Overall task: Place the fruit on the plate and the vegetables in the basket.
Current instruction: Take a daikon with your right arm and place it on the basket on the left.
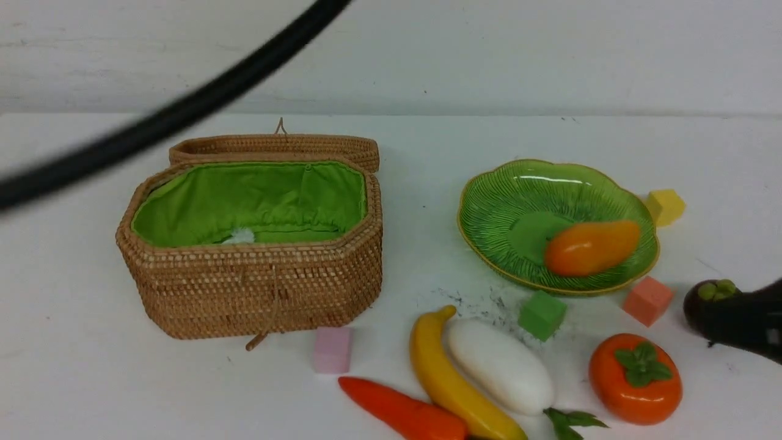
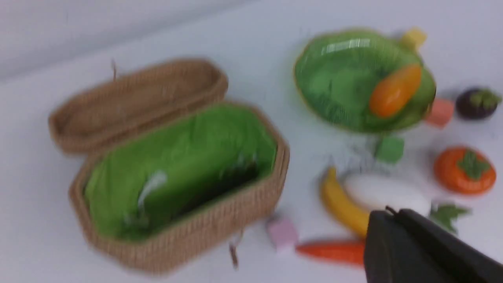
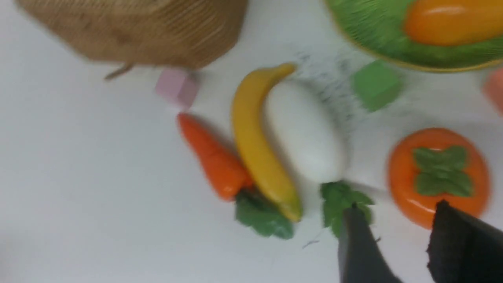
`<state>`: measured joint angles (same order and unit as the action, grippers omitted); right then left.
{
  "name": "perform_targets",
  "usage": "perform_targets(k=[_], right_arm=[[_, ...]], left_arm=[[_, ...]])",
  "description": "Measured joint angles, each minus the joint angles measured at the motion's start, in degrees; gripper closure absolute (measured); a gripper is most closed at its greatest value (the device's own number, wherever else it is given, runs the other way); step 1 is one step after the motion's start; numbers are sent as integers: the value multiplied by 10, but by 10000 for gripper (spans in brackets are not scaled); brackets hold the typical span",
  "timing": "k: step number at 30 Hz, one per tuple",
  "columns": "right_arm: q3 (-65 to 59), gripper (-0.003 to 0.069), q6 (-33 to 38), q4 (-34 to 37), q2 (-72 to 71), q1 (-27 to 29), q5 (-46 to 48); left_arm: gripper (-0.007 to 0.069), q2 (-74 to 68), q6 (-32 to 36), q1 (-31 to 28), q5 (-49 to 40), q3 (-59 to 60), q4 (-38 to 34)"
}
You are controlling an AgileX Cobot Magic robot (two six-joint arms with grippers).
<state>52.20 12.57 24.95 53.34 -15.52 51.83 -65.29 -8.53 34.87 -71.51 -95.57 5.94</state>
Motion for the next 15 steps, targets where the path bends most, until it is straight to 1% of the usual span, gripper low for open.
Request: perform_targets(k=[1,2,3,7,8,9,11,12,15], right_arm=[[6,337,4,3,0,-2,1],[33,281,36,18,44,-20,15],[49,252,44,20,60,-30,19],[121,113,57,10,161,-74,38],[132,90,59,4,179,-81,40],[160,27,61,-13,240,-94,46],[172,6,61,-21,271,-98,49],[189,-10,58,-33,319,-102,54],[199,-9,45,-52,391,-102,52]], left_arm=[[638,9,-2,0,0,10,0],[638,88,-28,0,2,95,0],[638,114,-42,0,5,137,0],[638,264,-102,0,39,303,0],[638,277,-110,0,40,326,0],[638,325,-127,0,42,375,1],[638,344,-139,0,39,400,5],[638,369,-156,0,28,414,11],[638,383,-180,0,3,418,22]])
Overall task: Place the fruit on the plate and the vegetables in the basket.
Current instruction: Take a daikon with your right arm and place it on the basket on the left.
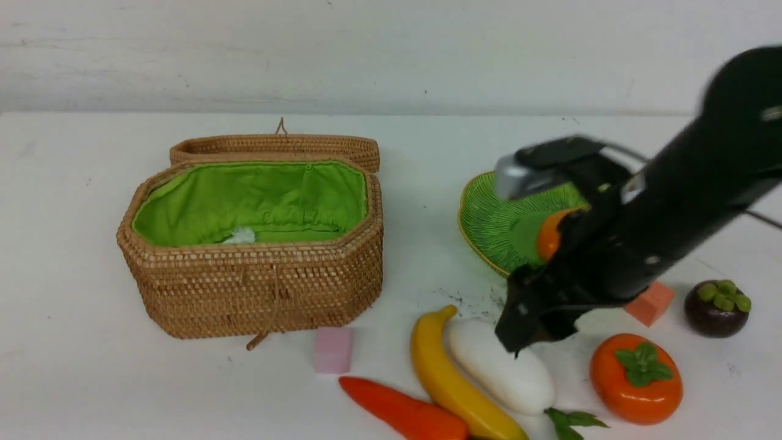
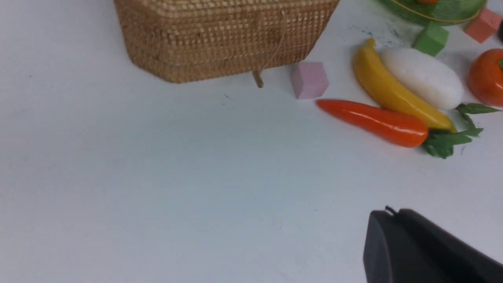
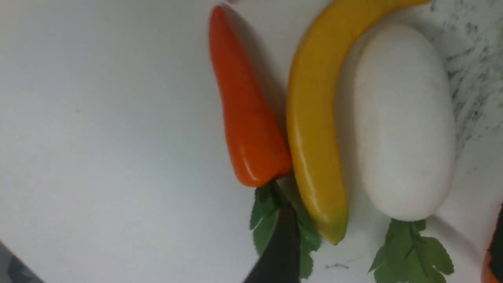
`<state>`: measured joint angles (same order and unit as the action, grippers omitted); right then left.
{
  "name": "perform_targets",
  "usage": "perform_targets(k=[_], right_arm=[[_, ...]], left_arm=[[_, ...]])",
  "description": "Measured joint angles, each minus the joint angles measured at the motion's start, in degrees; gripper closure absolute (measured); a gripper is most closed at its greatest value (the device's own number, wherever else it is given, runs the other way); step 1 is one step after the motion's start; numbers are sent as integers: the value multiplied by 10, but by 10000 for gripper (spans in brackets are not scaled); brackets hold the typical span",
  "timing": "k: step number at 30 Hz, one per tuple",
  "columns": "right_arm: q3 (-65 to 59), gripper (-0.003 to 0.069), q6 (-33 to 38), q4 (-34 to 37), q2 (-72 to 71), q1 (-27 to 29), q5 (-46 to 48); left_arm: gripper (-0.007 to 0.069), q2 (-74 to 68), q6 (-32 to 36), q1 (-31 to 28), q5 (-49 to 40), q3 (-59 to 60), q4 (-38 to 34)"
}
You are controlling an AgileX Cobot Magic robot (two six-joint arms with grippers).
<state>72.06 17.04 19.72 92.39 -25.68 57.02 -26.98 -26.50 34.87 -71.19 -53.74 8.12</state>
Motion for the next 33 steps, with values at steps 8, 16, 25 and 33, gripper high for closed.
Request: perform_targets(k=[8,16,25,33], right_arm=[[3,48,-4,-20,111,0,-100],[10,172,-8,-26,193,0,-127],[48,172,-10,-49,143,0,-78],[270,172,72,59,84,-11,-31]], left_arm=[[638,-6,-11,0,-3,6,-5],[638,-6,-11,0,-3,6,-6],[638,-6,-12,0,6,6,-6],[637,-6,-11,0,78,6,27]])
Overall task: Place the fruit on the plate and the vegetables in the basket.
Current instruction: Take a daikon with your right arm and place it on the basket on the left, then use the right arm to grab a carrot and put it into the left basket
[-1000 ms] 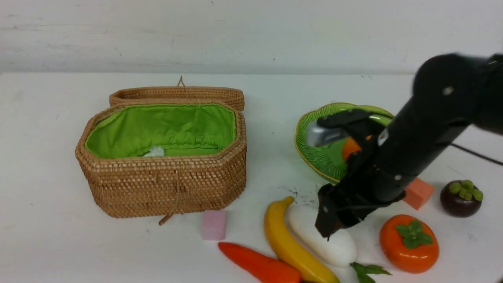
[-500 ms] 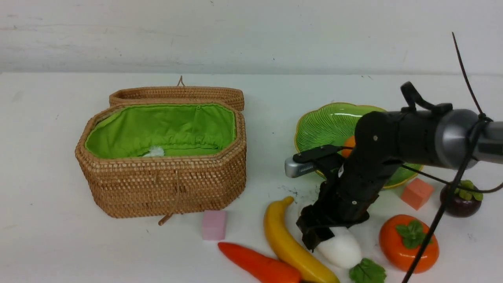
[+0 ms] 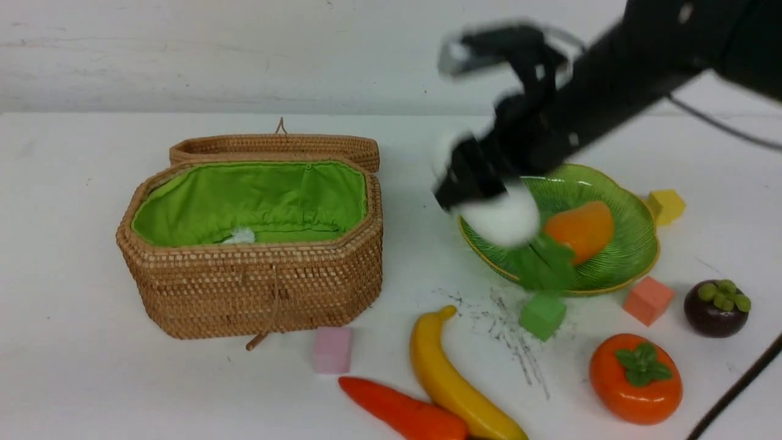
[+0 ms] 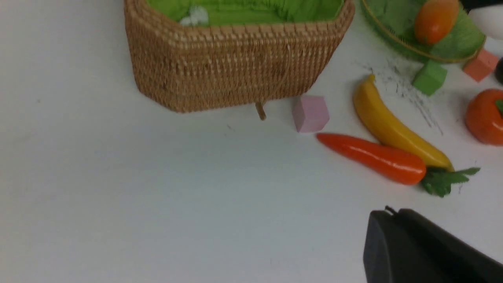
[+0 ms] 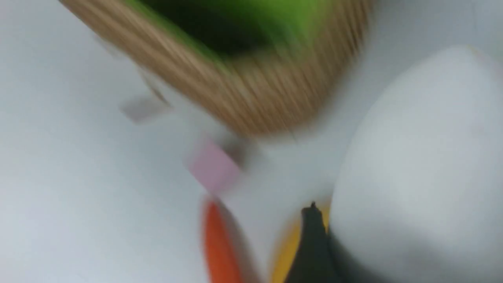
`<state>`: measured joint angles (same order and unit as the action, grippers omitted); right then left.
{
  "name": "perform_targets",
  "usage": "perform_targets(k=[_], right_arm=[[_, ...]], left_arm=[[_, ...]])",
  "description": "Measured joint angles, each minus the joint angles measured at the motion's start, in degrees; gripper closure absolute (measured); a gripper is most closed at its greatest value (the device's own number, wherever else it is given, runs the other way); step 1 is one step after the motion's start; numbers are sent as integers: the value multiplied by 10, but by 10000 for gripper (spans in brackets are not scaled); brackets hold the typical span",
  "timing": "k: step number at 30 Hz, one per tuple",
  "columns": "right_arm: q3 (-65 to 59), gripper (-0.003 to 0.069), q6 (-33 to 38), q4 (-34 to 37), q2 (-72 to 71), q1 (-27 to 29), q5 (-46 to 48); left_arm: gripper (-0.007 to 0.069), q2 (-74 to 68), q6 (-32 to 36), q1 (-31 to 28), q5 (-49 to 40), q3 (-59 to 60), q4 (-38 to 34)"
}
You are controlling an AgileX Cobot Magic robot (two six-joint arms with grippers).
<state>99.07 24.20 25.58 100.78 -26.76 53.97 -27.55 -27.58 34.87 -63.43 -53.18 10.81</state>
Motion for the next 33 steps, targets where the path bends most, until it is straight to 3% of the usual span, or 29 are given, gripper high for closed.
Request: perform_targets(k=[6,10,20,22,23,26,30,33], right_arm=[[171,172,125,224,99,-43,-59],[224,172,160,263,171,-72,-112],[237,171,168,248,306,-102,-276],[237,135,158,247,306,-99,-282],[237,54,148,246,300,-97,-276],[237,-8,135,231,284,-89,-233],[237,-16,83,157,230,-73,-128],[238,-6,8,66,167,-56,1]], left_arm=[[632,0,0,0,19,0,16],[629,0,0,0,19,0,20],[624,0,0,0,19,0,-27],[623,0,0,0,19,0,-30],[620,0,0,0,19,0,-29],[617,0,0,0,20,0,-23],[616,0,0,0,22,0,-16],[613,0,0,0,22,0,-8]])
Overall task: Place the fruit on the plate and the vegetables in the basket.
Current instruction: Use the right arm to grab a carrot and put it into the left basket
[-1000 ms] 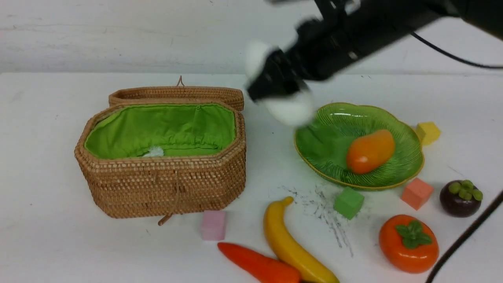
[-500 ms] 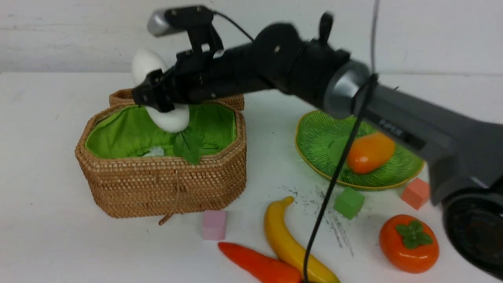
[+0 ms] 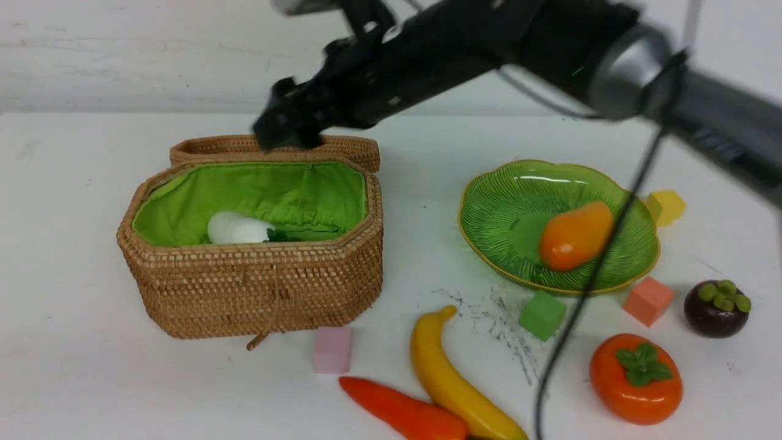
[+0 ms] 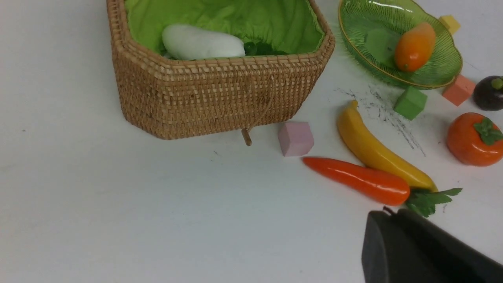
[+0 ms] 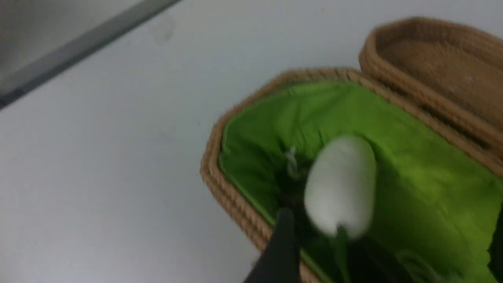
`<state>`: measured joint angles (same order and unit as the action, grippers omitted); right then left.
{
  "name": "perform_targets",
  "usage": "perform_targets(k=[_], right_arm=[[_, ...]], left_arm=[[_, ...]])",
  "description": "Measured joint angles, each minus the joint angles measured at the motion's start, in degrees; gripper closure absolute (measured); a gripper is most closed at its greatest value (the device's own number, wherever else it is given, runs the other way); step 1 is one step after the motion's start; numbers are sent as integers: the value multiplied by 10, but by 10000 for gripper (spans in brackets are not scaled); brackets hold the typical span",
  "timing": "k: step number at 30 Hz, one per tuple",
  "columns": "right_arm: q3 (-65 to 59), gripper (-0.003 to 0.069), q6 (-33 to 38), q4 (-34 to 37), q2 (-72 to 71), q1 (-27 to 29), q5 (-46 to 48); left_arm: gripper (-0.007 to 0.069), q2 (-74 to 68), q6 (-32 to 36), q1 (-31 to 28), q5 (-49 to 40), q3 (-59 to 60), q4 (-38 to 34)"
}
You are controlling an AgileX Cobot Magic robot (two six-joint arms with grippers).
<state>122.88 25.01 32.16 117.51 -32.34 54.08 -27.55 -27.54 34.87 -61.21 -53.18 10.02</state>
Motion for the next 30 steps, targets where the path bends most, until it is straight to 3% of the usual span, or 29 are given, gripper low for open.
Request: perform_targets(k=[3,6,16,30], right_arm=[[-20,11,-56,-87,-67,6,110],[-74,28,-69,-100,-114,5,126],[-400,67,19,-85,-137,-80,43],[-416,73,18,-129,-8,-87,-51]], left_arm=[[608,0,0,0,1,0,17],[606,0,0,0,5,0,29],[601,0,0,0,27,0,42],[594,0,0,0,26,0,30]])
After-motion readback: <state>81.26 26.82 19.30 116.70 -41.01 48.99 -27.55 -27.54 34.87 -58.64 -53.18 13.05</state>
